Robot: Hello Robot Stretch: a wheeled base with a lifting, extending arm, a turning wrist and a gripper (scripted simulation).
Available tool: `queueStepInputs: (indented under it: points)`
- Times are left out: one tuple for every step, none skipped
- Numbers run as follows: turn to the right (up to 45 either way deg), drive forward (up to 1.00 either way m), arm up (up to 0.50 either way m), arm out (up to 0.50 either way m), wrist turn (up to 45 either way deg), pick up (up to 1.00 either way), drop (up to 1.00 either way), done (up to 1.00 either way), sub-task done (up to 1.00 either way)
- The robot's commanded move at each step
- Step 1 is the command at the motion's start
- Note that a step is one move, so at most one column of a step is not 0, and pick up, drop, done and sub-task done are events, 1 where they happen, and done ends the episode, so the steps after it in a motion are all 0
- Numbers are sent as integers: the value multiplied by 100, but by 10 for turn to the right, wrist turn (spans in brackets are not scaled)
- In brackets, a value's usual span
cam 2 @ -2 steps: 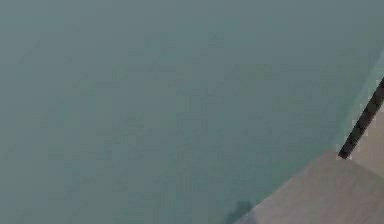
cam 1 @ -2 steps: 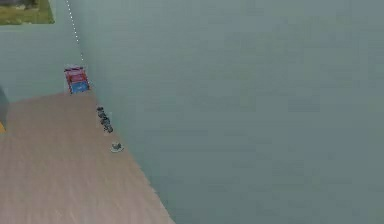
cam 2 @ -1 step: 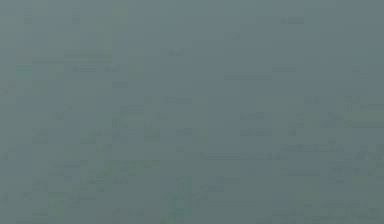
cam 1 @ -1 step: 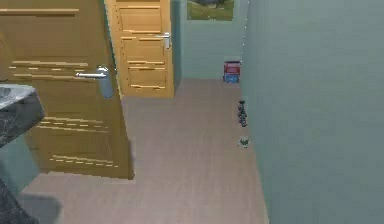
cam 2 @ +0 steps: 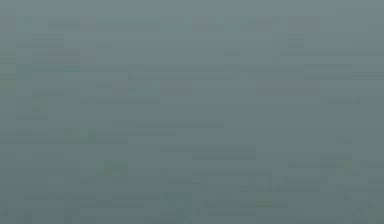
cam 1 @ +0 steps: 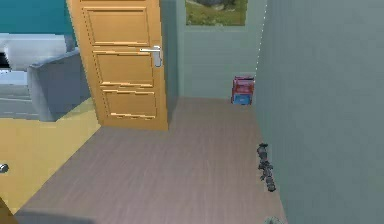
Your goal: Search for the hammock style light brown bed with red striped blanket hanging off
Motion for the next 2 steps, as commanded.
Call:
queueStepInputs:
  points:
    - [-60, 0, 0, 0, 0, 0, 0, 0, 0]
    - [0, 60, 0, 0, 0, 0, 0, 0, 0]
